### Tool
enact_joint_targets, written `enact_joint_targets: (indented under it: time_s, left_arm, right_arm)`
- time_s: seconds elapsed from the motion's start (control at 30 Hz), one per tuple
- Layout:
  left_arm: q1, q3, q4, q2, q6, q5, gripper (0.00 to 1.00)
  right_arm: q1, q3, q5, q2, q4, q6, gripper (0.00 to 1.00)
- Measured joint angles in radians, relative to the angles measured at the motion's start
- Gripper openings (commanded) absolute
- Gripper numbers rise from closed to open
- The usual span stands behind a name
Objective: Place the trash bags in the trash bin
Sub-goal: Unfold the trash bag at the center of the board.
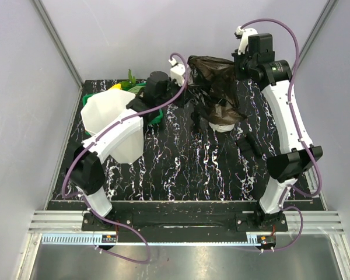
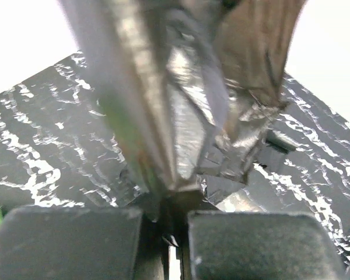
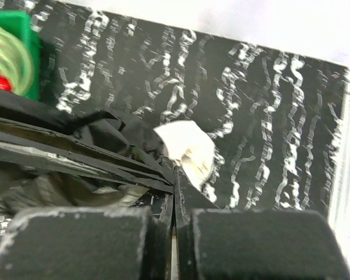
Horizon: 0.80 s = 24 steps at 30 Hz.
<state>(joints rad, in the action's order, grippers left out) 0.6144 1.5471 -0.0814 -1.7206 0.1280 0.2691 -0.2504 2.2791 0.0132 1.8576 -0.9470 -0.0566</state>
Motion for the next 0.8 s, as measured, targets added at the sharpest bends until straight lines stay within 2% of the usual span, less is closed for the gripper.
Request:
enact_joint_targets:
  time_s: [0.2,0.33,0.63,0.8]
  left_arm:
    - [-0.080,0.017,-0.115,0.061,-0.071,-0.034,0.00]
    - [-0.088,0.027,-0.172,0.111,-0.141,-0.088,0.00]
    - [-0.095,0.097,-0.274,0.135,-0.281,-0.172,0.00]
    - [-0.103,0.146,-0.363,0.118,-0.320,-0.177,0.00]
  right_arm:
    - [0.023,-0.274,0.121,-0.152,0.100,-0.093,0.00]
    - [0.024,-0.400,0.206,-0.222,0.168,-0.160,0.00]
    - [0.027,-0.530,0.353,-0.306,0.288,-0.291,0.00]
    - [0.027,-0.553,0.285,-0.330,0.284,-0.282,0.00]
